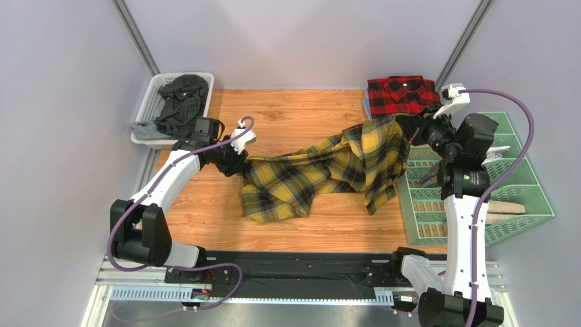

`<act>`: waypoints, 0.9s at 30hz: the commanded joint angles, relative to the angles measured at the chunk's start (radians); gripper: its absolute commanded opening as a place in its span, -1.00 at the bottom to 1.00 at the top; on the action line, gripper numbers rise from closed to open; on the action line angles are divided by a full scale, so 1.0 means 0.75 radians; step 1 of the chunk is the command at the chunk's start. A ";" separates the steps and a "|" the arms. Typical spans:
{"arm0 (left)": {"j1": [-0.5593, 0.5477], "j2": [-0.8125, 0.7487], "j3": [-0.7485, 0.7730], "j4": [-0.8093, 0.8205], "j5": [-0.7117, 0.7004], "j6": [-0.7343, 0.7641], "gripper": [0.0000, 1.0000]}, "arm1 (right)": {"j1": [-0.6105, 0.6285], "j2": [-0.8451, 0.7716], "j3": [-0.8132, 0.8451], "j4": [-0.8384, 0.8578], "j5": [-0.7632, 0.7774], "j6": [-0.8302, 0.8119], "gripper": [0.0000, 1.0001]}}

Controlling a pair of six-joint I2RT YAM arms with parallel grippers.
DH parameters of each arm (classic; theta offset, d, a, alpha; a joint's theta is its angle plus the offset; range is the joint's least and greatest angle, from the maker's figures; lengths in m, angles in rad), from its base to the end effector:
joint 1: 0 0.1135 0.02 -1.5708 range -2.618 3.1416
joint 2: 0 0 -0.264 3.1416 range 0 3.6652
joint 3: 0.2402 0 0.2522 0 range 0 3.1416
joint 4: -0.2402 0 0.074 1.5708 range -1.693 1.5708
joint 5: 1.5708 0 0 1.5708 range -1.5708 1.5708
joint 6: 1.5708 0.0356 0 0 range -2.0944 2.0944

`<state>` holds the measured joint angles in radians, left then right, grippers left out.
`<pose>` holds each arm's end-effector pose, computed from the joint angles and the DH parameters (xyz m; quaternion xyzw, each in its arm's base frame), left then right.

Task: Fold and stack the long sleeve shirts
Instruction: Flatten the shirt out

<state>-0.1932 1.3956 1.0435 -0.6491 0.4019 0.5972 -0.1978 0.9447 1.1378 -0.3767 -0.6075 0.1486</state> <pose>0.2743 -0.0678 0.2554 0.4138 0.8463 -0.1324 0.3081 0.1959 -0.0185 0.4145 -0.0619 0.7557 0.2149 0.6155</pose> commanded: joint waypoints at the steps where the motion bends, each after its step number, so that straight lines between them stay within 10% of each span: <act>1: 0.006 0.015 -0.025 0.088 0.019 -0.087 -0.10 | -0.004 -0.006 0.056 0.077 0.020 -0.006 -1.00; 9: 0.071 0.070 0.030 0.119 0.063 -0.183 -1.00 | -0.004 0.017 0.103 0.128 0.061 0.039 -1.00; 22: 0.110 -0.128 0.997 -0.082 -0.119 -0.030 -1.00 | -0.006 0.346 0.924 0.347 0.235 0.231 -1.00; 27: 0.074 -0.275 1.069 0.069 -0.165 0.150 -1.00 | -0.006 0.381 1.213 0.343 0.370 0.205 -1.00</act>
<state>-0.1173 1.2701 1.8107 -0.6632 0.3264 0.5823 -0.1978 1.2495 1.8946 -0.2279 -0.4599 0.2962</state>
